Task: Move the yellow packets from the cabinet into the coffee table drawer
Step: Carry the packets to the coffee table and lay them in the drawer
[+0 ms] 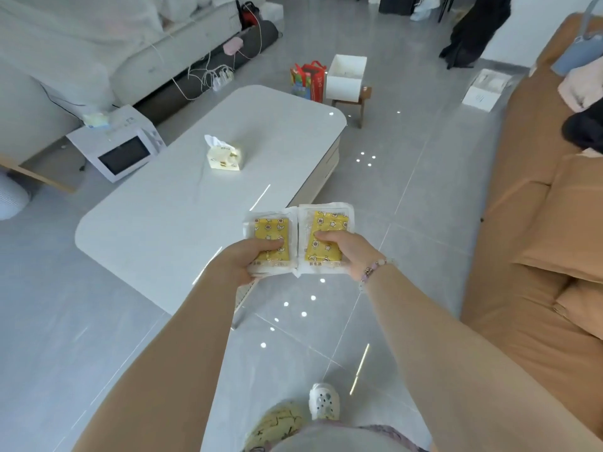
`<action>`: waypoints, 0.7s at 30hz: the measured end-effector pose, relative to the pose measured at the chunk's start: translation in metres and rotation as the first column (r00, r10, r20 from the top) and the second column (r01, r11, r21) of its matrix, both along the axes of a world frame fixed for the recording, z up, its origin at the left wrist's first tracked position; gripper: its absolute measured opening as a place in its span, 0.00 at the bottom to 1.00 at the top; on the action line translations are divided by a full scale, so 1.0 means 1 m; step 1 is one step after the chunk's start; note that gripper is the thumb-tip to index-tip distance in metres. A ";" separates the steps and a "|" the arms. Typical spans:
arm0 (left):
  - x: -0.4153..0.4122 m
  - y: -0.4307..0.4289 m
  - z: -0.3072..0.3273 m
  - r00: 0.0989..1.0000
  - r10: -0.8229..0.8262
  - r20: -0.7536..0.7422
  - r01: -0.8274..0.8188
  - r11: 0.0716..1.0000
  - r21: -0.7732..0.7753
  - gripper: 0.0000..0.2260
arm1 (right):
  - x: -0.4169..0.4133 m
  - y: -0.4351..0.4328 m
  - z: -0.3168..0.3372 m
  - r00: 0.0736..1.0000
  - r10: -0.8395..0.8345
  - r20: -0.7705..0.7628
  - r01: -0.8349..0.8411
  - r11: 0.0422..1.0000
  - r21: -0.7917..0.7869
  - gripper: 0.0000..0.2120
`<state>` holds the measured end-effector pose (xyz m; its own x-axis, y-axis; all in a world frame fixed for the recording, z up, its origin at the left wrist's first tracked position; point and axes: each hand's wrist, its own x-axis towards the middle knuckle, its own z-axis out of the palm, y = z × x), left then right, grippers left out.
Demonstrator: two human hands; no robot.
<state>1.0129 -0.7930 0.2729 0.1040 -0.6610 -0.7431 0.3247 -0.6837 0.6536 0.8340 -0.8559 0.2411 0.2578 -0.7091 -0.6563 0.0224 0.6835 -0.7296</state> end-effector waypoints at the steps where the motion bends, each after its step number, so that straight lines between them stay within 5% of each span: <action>1: 0.001 -0.007 -0.003 1.000 0.001 0.008 -0.001 1.000 0.012 0.04 | 0.002 -0.007 -0.003 1.000 0.011 -0.007 -0.011 1.000 0.012 0.12; 14: 0.024 -0.172 -0.004 0.997 -0.070 0.026 0.070 0.998 -0.003 0.06 | 0.022 -0.151 -0.012 0.997 -0.068 -0.028 0.069 0.998 0.012 0.13; 21: 0.090 -0.267 -0.016 1.000 0.020 -0.004 -0.020 0.999 0.048 0.10 | 0.090 -0.260 -0.008 0.995 0.073 -0.066 -0.071 0.997 0.027 0.06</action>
